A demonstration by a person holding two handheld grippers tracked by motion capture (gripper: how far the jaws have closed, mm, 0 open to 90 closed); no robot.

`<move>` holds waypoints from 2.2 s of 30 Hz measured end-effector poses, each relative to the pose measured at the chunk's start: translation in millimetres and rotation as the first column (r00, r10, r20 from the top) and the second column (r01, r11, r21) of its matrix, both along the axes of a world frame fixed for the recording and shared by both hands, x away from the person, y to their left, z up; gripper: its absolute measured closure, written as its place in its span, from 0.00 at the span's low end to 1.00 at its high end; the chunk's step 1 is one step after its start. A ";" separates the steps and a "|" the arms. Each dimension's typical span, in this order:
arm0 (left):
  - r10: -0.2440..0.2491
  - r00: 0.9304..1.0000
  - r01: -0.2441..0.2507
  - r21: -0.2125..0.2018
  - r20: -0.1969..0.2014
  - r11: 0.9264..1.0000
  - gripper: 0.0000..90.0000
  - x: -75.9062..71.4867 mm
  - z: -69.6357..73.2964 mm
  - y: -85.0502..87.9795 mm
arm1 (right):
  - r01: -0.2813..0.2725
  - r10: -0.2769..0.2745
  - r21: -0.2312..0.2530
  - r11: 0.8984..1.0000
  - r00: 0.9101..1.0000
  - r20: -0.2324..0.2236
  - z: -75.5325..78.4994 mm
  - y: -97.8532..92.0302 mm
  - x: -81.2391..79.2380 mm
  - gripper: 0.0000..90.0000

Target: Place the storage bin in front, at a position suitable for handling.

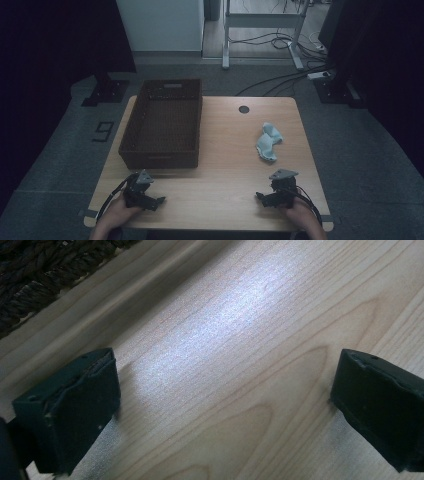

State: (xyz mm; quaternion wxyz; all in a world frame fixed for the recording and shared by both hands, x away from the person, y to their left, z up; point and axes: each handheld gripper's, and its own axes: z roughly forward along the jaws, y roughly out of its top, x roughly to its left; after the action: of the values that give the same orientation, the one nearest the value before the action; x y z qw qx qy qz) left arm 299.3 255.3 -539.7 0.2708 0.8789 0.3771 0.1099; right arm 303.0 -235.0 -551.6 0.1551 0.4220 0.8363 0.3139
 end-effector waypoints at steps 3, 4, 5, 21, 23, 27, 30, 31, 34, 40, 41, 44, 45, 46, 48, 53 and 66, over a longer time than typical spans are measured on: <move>-0.001 1.000 0.001 0.000 0.001 1.000 0.00 0.0 0.0 0.1 | 0.001 -0.001 0.000 1.000 1.000 0.000 0.0 0.1 0.0 0.00; -0.001 1.000 0.001 0.000 0.001 1.000 0.00 0.0 -0.1 0.1 | 0.001 -0.001 0.000 1.000 1.000 0.000 0.0 0.1 0.0 0.00; -0.001 1.000 0.001 0.000 0.001 1.000 0.00 0.0 -0.1 0.1 | 0.001 -0.001 0.000 1.000 1.000 0.000 0.0 0.1 0.0 0.00; -0.002 1.000 0.002 -0.001 0.002 1.000 0.00 0.0 -0.1 0.2 | 0.002 -0.002 0.000 1.000 1.000 0.000 0.0 0.2 -0.1 0.00; -0.002 1.000 0.002 -0.001 0.002 1.000 0.00 0.0 -0.1 0.2 | 0.001 -0.001 -0.001 1.000 1.000 -0.001 0.1 0.2 0.0 0.00; -0.002 1.000 0.002 -0.001 0.002 1.000 0.00 0.0 -0.1 0.2 | 0.002 -0.002 -0.003 1.000 1.000 -0.005 0.5 0.6 0.4 0.00; -0.004 1.000 0.004 -0.002 0.003 1.000 0.00 0.1 -0.2 0.4 | -0.017 0.017 -0.018 1.000 1.000 -0.021 2.1 1.9 1.1 0.00; -0.004 1.000 0.004 -0.002 0.003 1.000 0.00 0.1 -0.2 0.4 | -0.030 0.030 -0.024 0.999 0.999 -0.030 2.8 2.5 1.2 0.00; -0.005 1.000 0.005 -0.002 0.003 1.000 0.00 0.1 -0.2 0.5 | -0.063 0.060 -0.041 0.997 0.997 -0.056 5.1 4.8 1.0 0.00; -0.008 1.000 0.008 -0.003 0.004 1.000 0.00 0.2 -0.3 0.6 | -0.079 0.075 -0.056 0.995 0.995 -0.064 9.3 8.3 -0.4 0.06; -0.008 1.000 0.008 -0.003 0.004 1.000 0.00 0.3 -0.3 0.7 | -0.077 0.073 -0.063 0.995 0.996 -0.058 10.1 8.4 -0.6 0.06; -0.009 1.000 0.009 -0.004 0.005 1.000 0.00 0.2 -0.4 0.8 | -0.073 0.070 -0.049 0.996 0.997 -0.044 13.9 6.7 -0.2 0.06; -0.009 1.000 0.009 -0.004 0.005 1.000 0.00 0.2 -0.4 0.8 | -0.072 0.070 -0.046 0.996 0.997 -0.035 15.0 5.9 -0.1 0.06; -0.010 1.000 0.010 -0.004 0.005 1.000 0.00 0.3 -0.4 0.8 | -0.067 0.066 -0.039 0.997 0.997 -0.027 16.9 5.1 -0.2 0.06; -0.010 1.000 0.010 -0.005 0.006 1.000 0.00 0.3 -0.4 0.9 | -0.062 0.061 -0.032 0.998 0.998 -0.018 18.7 4.0 -0.2 0.06; -0.011 1.000 0.011 -0.006 0.005 1.000 0.00 0.2 -0.6 1.0 | -0.033 0.033 0.010 0.999 0.999 0.016 26.2 -2.7 1.2 0.05; -0.012 1.000 0.012 -0.005 0.007 1.000 0.00 0.3 -0.5 1.1 | 0.014 -0.015 0.035 0.999 0.999 0.046 45.2 -14.1 7.0 0.05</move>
State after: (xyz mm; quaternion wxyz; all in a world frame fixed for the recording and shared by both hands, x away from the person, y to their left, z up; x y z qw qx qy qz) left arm 299.6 256.3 -540.2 0.2750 0.8800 0.3712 0.1101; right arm 310.1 -249.1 -506.3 0.1693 0.4232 0.8240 0.3367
